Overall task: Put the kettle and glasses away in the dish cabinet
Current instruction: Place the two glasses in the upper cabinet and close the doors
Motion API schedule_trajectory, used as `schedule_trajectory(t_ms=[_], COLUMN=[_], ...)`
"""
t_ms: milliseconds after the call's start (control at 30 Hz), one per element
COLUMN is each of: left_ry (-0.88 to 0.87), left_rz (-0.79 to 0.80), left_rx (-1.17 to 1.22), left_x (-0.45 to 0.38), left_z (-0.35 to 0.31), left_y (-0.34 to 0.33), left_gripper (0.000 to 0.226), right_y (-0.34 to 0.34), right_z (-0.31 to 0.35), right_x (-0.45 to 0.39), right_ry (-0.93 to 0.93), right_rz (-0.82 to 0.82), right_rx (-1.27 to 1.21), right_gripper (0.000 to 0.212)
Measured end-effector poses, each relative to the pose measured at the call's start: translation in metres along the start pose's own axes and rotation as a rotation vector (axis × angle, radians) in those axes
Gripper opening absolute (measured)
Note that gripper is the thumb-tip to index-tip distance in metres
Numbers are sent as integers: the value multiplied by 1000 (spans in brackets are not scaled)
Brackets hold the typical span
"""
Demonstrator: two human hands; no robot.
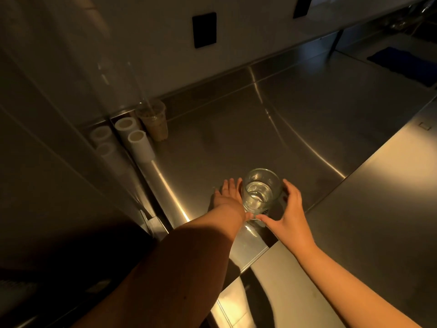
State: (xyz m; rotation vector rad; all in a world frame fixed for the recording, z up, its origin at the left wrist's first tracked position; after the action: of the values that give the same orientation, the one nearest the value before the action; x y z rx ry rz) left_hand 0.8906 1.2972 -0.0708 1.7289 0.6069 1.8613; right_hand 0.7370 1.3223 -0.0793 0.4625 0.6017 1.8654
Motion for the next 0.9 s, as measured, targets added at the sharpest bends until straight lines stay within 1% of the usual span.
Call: schedule_trajectory(t_ms=[33,100,200,367,533,767,900], left_ry=[1,3,11,16,18,31,24], left_rz=[3,4,-7,19,24,14,12], left_rx=[-4,-11,-30,-77,-75,-40,-65], left_x=[-1,-2,-3,-5,-8,-8,-6], left_z=[0,1,0,0,0,-2,-1], left_y=[0,0,-1,-4,-3,-3,-4], left_gripper=[98,96,94,92,90,95,93], right_y=[-8,-22,-35,-43,-46,-43,-41], right_z=[-5,-11,-14,-20,-26,-20,-19], right_x=[-2,-6,-13,-22,-29,-31,-31], right_ry=[-38,-49,-23,-43,-68,-58,-60], right_rz=[27,53,11,-52,-73,-126,-125], right_rx=[-52,-138,-201,-242,-248,-233,-204], right_gripper=[111,107,96,100,107,93,95])
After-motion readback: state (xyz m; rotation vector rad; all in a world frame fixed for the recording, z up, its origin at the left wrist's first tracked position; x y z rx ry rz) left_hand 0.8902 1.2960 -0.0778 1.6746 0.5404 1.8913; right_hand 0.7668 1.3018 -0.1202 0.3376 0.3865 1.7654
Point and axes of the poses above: each hand's wrist, its own x-axis away from the middle knuckle, its own y-axis out of the back of the hand, z = x × y, the point moved 1 cm from there along -x, towards the middle knuckle, and after that the axes turned 13 degrees about z, right-handed, at the moved point
